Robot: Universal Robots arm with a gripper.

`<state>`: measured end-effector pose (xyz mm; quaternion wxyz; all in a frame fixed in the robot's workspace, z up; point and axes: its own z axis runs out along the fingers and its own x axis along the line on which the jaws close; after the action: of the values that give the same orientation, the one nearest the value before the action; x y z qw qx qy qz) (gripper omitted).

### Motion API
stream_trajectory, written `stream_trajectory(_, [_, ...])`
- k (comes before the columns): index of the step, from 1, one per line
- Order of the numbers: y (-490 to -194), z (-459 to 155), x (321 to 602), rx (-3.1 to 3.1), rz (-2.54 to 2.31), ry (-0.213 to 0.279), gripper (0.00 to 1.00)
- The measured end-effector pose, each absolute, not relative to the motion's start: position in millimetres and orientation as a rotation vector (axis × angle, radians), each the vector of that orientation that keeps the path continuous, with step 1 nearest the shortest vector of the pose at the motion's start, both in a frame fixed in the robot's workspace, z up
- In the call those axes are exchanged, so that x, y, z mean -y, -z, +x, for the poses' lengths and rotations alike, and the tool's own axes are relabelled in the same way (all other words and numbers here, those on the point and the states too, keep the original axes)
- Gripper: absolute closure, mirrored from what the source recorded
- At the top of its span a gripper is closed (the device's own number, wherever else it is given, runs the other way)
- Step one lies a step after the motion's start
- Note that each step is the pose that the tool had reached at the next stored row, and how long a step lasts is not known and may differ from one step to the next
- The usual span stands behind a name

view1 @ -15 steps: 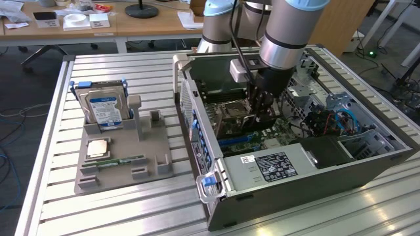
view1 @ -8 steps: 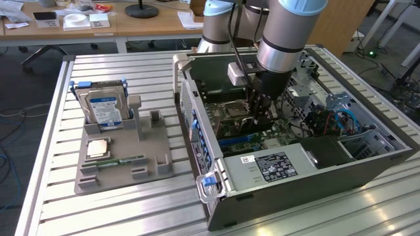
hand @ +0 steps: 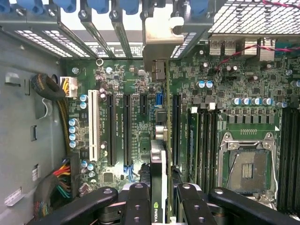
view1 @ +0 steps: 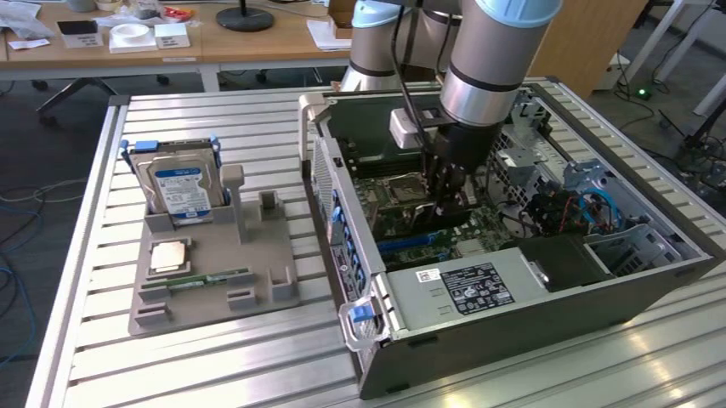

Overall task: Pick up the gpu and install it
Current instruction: 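Insert the gpu into the slot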

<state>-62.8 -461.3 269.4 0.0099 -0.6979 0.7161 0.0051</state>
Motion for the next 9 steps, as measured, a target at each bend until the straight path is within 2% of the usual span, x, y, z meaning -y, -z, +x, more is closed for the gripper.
stream_trajectory(9, [-263.1,-68.4,461.3,-2.235,-2.178,-0.015,0.73])
